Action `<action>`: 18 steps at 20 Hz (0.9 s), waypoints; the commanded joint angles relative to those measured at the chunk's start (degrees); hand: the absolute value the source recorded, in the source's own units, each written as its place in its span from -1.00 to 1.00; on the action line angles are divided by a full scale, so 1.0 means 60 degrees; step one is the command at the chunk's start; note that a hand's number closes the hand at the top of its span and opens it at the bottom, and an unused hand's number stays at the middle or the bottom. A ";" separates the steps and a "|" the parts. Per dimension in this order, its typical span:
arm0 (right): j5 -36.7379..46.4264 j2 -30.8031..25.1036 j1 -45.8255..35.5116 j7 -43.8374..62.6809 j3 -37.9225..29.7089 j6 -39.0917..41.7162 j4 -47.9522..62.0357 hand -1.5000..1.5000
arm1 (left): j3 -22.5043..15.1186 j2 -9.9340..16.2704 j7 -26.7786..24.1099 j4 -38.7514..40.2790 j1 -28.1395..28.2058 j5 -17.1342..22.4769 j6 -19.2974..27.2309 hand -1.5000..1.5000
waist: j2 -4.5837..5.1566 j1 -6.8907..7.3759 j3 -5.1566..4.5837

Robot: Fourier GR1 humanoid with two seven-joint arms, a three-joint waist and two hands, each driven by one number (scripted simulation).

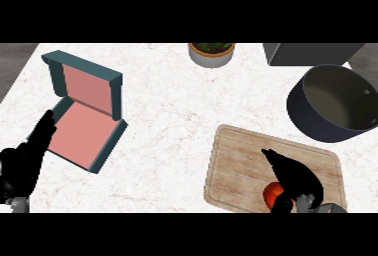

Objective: Pick the tomato from the cutting board and place it in the pot

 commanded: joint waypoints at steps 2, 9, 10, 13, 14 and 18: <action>0.0360 0.0084 0.0524 0.0056 0.0390 0.0563 -0.0228 1.00 | 0.0186 -0.0150 -0.0411 0.0434 0.0145 -0.0326 -0.0203 0.00 | 0.0000 -0.0021 -0.0002; 0.1173 0.0323 0.0170 -0.1377 0.0104 0.0131 0.0505 1.00 | 0.0016 -0.0787 0.0506 -0.0290 -0.0261 -0.0918 0.0129 0.00 | -0.0001 -0.0011 0.0002; 0.1212 0.0097 -0.0094 -0.2139 -0.0221 -0.0026 0.1348 1.00 | 0.0303 -0.0559 -0.0258 -0.0005 0.0340 -0.0572 -0.0457 0.00 | 0.0004 0.0023 0.0002; 0.1053 0.0475 0.0405 -0.0717 -0.0143 0.0930 -0.0487 1.00 | 0.0758 -0.0344 0.0016 -0.0151 -0.0024 -0.0427 -0.0757 0.00 | -0.0006 -0.0015 -0.0001; 0.0915 0.0088 0.0094 -0.1706 -0.0720 0.0961 0.0144 1.00 | 0.0354 -0.0951 -0.0008 -0.0056 0.0048 -0.0838 -0.0318 0.00 | 0.0000 -0.0007 0.0000; 0.1483 -0.1237 0.1048 -0.4294 0.0482 0.0140 -0.1243 1.00 | 0.0413 -0.0781 0.0202 -0.0465 0.0135 -0.0682 -0.0319 0.00 | -0.0035 -0.0056 0.0009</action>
